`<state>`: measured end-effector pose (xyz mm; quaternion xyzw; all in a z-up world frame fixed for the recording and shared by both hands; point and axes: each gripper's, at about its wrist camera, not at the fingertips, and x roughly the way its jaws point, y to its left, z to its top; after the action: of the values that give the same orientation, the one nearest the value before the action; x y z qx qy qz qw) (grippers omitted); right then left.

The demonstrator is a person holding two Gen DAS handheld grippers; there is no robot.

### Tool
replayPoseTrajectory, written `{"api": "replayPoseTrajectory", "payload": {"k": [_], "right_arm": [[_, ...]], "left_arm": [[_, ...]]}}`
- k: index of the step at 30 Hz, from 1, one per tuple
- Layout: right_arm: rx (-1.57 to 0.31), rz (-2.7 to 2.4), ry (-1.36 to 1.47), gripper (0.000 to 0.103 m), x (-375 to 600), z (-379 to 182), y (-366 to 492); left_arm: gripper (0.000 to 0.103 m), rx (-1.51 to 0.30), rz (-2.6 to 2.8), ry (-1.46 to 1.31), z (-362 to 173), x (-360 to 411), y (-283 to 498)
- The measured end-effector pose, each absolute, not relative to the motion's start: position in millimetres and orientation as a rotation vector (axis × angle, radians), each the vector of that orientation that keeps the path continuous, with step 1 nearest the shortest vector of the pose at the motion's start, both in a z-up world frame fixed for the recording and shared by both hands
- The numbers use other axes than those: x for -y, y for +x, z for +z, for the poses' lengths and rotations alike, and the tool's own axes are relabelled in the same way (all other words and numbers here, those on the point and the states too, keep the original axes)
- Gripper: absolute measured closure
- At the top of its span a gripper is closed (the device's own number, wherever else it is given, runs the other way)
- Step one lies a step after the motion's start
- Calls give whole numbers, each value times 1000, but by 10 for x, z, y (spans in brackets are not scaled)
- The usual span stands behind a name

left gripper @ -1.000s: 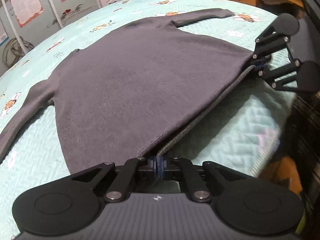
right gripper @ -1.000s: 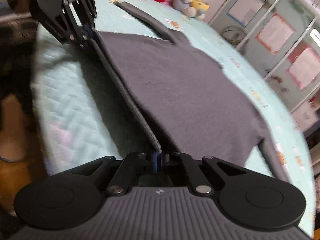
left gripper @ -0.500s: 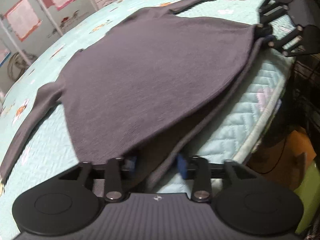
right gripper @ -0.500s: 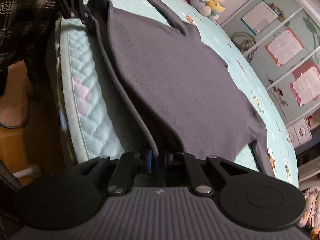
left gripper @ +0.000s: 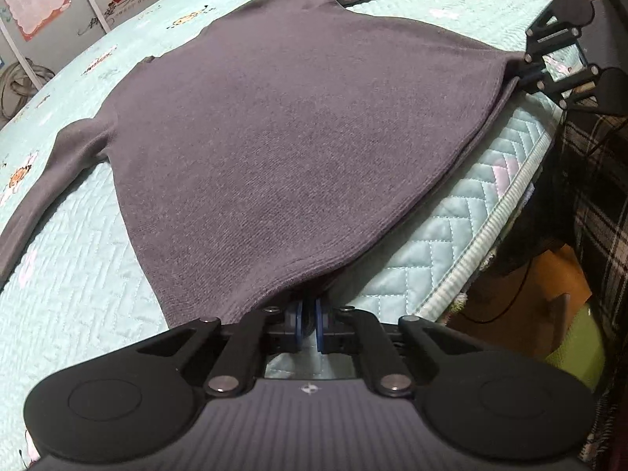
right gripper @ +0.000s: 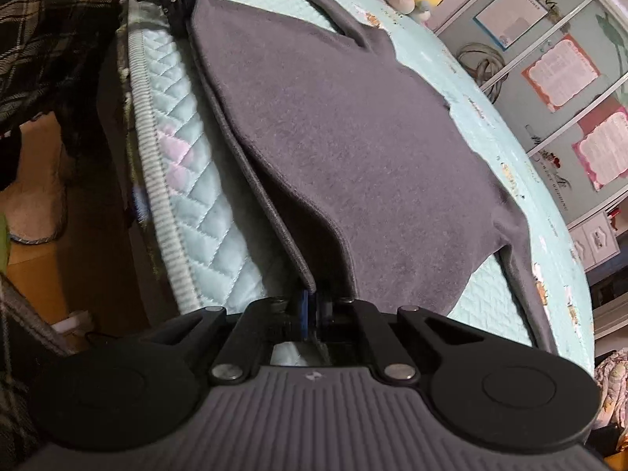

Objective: Fold clothes

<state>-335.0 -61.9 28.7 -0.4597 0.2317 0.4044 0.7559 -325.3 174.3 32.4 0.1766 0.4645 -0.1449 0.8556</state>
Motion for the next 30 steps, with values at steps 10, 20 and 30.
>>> {"api": "replayPoseTrajectory", "payload": {"k": [10,20,30], "right_arm": [[-839,1041,-687,78,1039,638,-3106],[-750,910,152,51,1463,1126,-1364],[-634,814,-25,43,411,980,847]], "left_arm": [[95,-1117,-467,51,570,-2129,-3424],[44,-687,-179,-423,1296,-3297,-2307],[40,-755,-136,-103,823,-3501,98]]}}
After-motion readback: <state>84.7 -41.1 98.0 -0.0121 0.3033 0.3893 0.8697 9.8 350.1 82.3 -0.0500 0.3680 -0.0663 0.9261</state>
